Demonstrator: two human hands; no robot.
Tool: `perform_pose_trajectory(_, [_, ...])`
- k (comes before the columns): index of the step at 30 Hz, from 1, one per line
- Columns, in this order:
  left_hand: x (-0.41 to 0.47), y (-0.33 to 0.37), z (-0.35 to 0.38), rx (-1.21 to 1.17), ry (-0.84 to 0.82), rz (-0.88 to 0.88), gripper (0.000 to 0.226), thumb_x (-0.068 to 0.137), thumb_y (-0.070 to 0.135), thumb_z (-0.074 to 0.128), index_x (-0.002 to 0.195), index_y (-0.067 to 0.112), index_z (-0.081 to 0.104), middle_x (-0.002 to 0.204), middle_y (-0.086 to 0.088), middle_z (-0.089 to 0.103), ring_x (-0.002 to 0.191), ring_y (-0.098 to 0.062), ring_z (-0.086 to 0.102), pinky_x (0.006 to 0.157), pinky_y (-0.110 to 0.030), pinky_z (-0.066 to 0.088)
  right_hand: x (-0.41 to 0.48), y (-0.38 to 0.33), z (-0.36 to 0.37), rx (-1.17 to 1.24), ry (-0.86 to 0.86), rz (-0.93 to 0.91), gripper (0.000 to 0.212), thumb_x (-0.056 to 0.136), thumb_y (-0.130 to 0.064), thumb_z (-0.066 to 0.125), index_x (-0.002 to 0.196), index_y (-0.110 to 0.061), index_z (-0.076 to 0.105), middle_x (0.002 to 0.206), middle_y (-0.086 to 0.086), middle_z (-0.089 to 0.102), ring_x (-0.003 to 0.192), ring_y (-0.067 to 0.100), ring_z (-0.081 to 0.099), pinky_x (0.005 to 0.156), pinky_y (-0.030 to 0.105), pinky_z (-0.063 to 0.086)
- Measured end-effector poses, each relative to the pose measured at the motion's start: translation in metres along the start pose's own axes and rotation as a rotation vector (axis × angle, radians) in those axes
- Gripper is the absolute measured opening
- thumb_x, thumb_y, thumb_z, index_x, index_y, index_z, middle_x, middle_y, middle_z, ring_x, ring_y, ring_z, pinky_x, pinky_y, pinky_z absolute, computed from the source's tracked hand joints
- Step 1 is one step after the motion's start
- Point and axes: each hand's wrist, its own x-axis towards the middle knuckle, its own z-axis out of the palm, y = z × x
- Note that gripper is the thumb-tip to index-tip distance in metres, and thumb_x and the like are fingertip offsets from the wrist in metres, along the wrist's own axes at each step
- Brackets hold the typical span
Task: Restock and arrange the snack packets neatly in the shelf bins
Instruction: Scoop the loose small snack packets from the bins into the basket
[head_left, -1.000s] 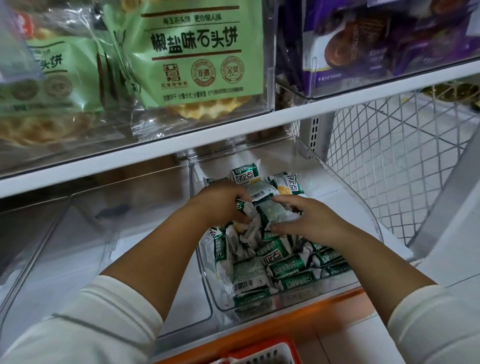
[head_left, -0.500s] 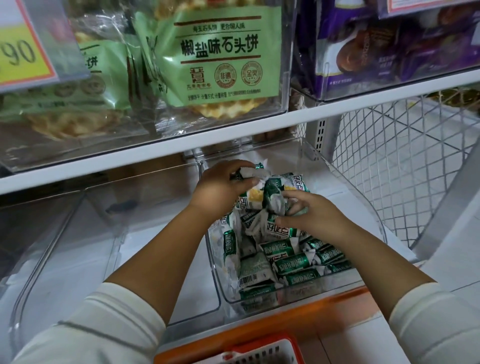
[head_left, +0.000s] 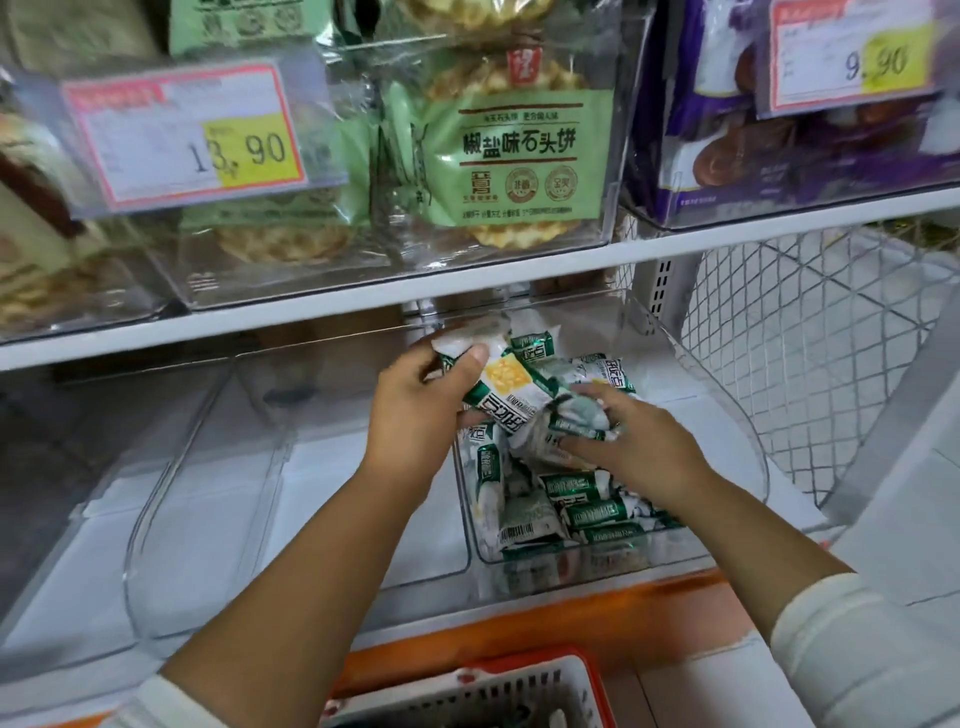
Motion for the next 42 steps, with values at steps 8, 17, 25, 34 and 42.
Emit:
perform_pose_trajectory(8, [-0.08,0.009,-0.03,-0.121,0.079,-0.023,0.015,0.094,0.021,0.065,0.107,0.022,0.071,0.093,0.001,0.077,0.081,-0.014,0.073,0.065,-0.031,0.06,-0.068,-0.052,-0.031,0.578,0.151,0.047,0.06,0.078,-0.036,0.077,0.132,-0.038,0.052,0.119,-0.018,0.058,0.111,0.0,0.052,0.081,0.024,0.048])
perform_pose_trajectory(17, [-0.211,-0.065,-0.087,-0.039,0.018,-0.343,0.024,0.089,0.031,0.07,0.079,0.01,0.062,0.063,0.006,0.057,0.056,-0.012,0.059,0.05,-0.022,0.052,-0.238,-0.058,0.066,0.671,-0.001,0.265,0.057,0.07,-0.055,0.071,0.119,-0.063,0.043,0.128,-0.023,0.052,0.118,0.001,0.05,0.096,0.029,0.045])
perform_pose_trajectory(25, [-0.278,-0.211,-0.116,0.226,-0.19,-0.828,0.081,0.076,0.058,0.075,0.141,0.015,0.051,0.13,-0.008,0.061,0.11,-0.028,0.064,0.085,-0.046,0.059,-0.28,0.03,0.166,0.41,-0.372,0.595,0.068,0.082,-0.025,0.077,0.141,-0.016,0.045,0.136,0.004,0.052,0.116,0.02,0.055,0.09,0.034,0.052])
perform_pose_trajectory(34, [-0.277,-0.212,-0.115,0.622,-0.506,-0.596,0.068,0.099,0.031,0.059,0.155,0.037,0.022,0.159,0.003,0.032,0.134,-0.025,0.048,0.092,-0.029,0.049,-0.277,0.039,0.145,0.197,-0.513,0.492,0.073,0.089,-0.016,0.069,0.151,-0.021,0.03,0.138,0.001,0.053,0.109,0.011,0.056,0.076,0.012,0.047])
perform_pose_trajectory(42, [-0.223,-0.088,-0.074,0.61,-0.42,-0.108,0.03,0.099,0.03,0.055,0.128,0.04,0.059,0.119,0.021,0.057,0.113,-0.005,0.059,0.096,-0.023,0.05,-0.22,-0.024,0.053,0.349,-0.051,0.238,0.032,0.092,-0.019,0.063,0.117,-0.038,0.058,0.114,-0.01,0.064,0.095,-0.006,0.059,0.084,0.013,0.048])
